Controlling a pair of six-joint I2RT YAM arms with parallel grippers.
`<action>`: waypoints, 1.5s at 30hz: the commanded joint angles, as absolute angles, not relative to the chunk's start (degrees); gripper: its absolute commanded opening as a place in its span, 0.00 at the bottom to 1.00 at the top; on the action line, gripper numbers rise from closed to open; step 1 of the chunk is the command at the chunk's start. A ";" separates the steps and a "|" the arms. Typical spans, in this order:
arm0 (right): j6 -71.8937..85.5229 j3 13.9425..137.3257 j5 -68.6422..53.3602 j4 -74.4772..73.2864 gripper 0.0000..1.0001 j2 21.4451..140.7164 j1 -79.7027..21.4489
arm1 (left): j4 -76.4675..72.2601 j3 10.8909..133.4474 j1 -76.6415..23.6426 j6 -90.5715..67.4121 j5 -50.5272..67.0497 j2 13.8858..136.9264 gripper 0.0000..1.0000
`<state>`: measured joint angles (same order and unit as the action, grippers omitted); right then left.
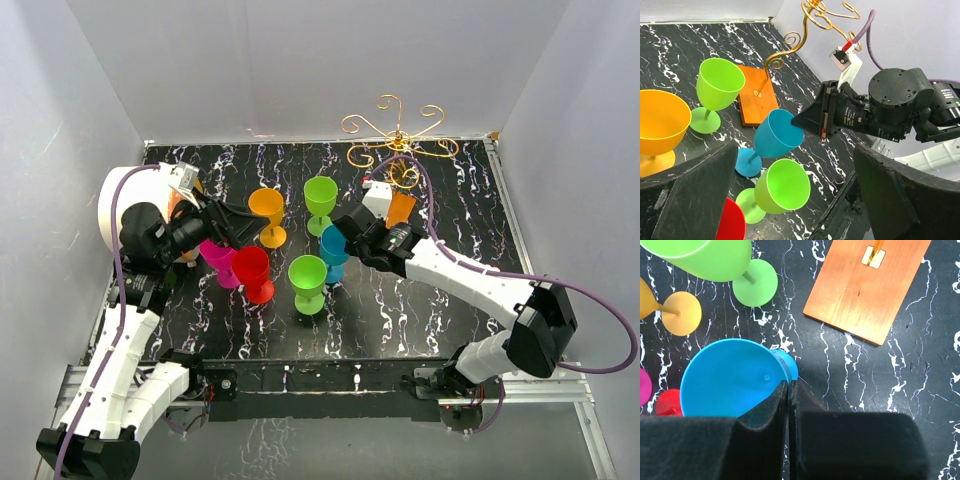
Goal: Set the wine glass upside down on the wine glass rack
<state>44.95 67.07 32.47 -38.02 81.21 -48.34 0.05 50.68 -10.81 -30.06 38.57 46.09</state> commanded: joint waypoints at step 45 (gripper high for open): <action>20.27 61.76 22.85 23.68 0.00 58.31 -48.69 | 2.25 69.71 -14.27 -72.93 33.69 57.44 0.99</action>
<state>21.02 58.85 25.28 12.97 57.39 -48.49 3.09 71.37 -14.11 -64.88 30.94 56.01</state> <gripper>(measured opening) 0.012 0.976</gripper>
